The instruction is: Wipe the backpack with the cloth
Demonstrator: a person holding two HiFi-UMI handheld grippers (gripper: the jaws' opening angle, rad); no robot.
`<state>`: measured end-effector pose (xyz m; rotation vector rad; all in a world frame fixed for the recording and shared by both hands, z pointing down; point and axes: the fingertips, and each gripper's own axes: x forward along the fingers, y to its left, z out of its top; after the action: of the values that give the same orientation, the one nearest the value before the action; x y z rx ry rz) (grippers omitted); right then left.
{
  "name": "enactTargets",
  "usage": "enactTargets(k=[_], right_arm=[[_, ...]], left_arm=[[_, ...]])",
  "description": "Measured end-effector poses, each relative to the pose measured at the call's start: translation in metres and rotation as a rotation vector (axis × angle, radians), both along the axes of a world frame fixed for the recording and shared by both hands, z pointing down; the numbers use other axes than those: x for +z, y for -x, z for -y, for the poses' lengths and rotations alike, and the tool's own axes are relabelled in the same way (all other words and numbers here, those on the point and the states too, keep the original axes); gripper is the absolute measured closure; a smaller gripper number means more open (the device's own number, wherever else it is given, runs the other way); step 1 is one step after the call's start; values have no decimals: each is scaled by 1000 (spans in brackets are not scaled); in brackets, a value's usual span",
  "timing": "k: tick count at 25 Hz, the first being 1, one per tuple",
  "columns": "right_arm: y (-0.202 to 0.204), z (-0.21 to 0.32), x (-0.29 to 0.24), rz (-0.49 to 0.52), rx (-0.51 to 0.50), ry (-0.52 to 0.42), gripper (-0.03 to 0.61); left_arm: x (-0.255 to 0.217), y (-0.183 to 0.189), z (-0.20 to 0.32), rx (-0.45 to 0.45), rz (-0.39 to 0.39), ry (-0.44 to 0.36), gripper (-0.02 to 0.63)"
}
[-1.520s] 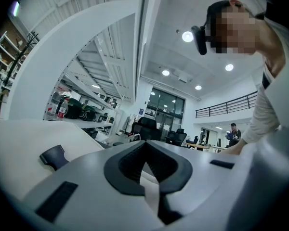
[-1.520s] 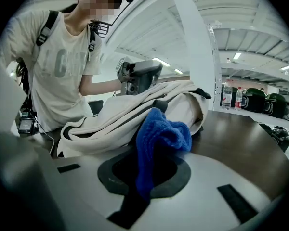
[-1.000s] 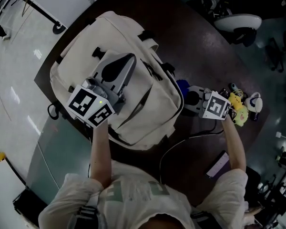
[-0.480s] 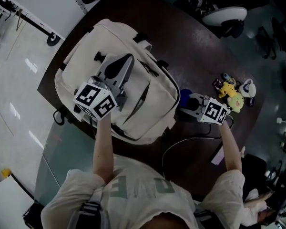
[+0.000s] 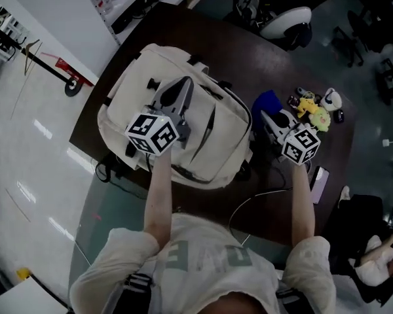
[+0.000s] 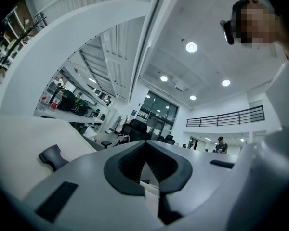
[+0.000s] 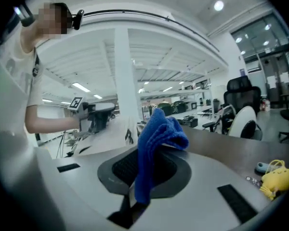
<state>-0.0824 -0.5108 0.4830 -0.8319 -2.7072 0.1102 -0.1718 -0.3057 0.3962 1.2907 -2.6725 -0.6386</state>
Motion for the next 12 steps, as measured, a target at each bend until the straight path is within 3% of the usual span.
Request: enactTargets(k=[5, 12], right_arm=[[-19, -29, -56, 89, 278, 7, 537], [-75, -103, -111, 183, 461, 78, 537]], left_arm=[[-33, -41, -7, 114, 52, -35, 609], [-62, -112, -66, 240, 113, 9, 609]])
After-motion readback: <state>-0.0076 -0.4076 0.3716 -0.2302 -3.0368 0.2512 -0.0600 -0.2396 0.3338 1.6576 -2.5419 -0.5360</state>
